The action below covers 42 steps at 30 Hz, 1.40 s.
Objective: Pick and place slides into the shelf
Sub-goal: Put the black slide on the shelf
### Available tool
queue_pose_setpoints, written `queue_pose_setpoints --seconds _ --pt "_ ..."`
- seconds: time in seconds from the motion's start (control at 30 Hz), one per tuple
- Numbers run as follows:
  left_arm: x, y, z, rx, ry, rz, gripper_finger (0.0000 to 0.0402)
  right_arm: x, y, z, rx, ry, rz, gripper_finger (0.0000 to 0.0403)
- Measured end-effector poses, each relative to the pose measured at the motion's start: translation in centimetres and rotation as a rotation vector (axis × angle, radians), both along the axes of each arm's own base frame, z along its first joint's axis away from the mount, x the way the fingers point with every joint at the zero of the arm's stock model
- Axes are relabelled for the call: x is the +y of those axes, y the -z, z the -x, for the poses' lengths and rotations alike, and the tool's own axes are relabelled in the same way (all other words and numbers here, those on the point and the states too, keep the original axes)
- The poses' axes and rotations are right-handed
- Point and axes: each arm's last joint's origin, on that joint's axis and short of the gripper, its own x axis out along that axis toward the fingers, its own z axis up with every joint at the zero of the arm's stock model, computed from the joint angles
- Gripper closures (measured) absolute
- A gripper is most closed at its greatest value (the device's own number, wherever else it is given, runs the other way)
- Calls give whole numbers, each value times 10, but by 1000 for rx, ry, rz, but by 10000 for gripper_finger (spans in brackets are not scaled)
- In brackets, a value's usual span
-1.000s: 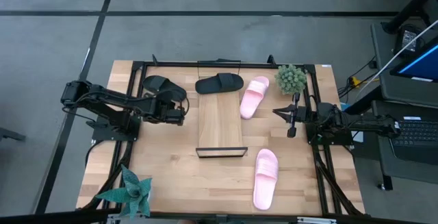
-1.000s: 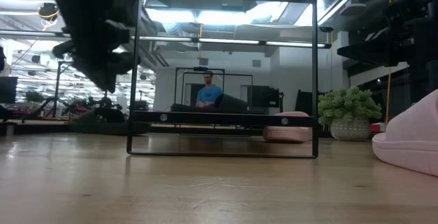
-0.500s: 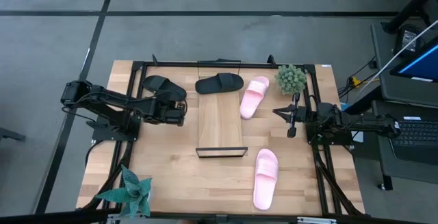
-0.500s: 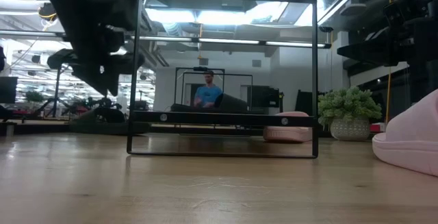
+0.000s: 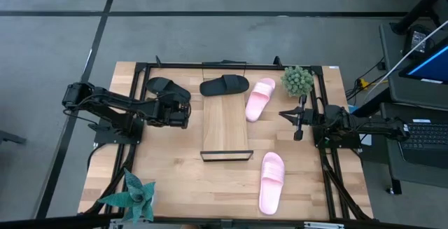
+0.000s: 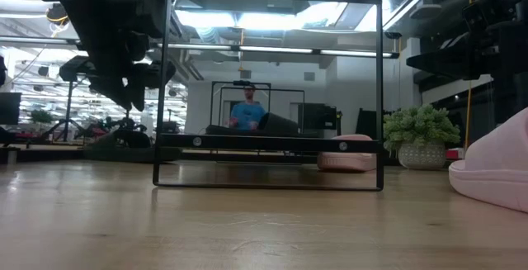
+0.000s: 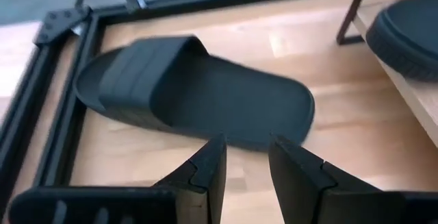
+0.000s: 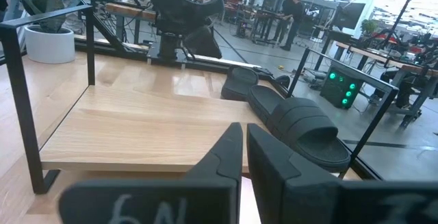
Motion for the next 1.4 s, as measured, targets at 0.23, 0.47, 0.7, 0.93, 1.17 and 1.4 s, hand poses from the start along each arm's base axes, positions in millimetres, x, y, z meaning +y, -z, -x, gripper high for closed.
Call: queue_pose_setpoints --seconds 0.23,0.47,0.7,0.93,1.17,1.4 --pt "0 0 -1 -13 1 13 302 0 0 0 0 0 0 377" --pt "-1 1 -2 25 40 32 302 0 0 0 0 0 0 377" --pt "-1 0 -1 30 36 -5 292 0 0 0 0 0 0 377" --pt "0 0 0 41 31 -25 239 0 0 0 0 0 0 377" --pt "-1 0 -1 96 94 4 214 0 0 0 0 0 0 377" --pt "0 0 -2 98 98 -10 214 0 0 0 -1 0 -3 377"
